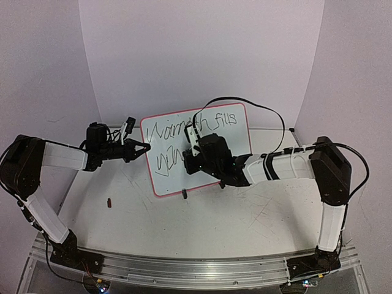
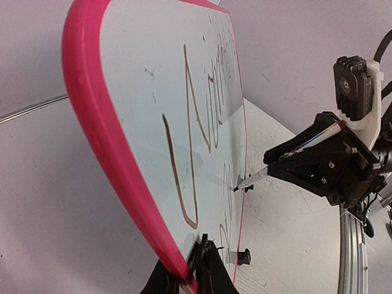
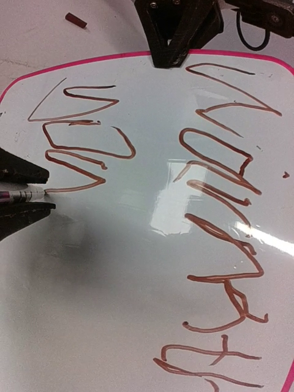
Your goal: Write a sentence on the whiteboard
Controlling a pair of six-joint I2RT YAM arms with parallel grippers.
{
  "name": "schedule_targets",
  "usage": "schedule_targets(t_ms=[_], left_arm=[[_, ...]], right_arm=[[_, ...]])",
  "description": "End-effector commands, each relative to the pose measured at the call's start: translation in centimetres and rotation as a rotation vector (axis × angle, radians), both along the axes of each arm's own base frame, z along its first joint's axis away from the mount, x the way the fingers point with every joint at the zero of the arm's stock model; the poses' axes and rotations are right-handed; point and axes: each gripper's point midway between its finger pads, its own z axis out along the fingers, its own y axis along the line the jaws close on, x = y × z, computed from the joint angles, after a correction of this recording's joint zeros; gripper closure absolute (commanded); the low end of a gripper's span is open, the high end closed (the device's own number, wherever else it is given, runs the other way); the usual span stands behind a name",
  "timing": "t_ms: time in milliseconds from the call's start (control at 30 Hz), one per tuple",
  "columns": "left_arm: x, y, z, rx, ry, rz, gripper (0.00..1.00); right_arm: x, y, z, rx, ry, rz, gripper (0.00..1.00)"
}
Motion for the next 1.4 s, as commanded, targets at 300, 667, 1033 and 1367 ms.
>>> schedule_targets(t_ms=[300,667,1033,1367], left_arm=[[1.9,1.4,-2.5,0.147,-0.063,0.104,1.00],[1.9,1.3,-2.6,0.148,-0.062,0.102,1.00],[2.0,1.3,-2.6,0.148,-0.061,0.101,1.00],[2.0,1.3,-2.6,0.148,-0.063,0.101,1.00]], right_arm=[[1.5,-1.4,6.7,0.115,-0.067,-0.013,1.00],[2.1,0.5,6.4,0.107,-0.082,0.035,1.00],[2.7,0.9,5.6,0.097,-0.081,0.029,1.00],[2.8,-0.3,4.4,0.061,-0.065,-0.020,1.00]])
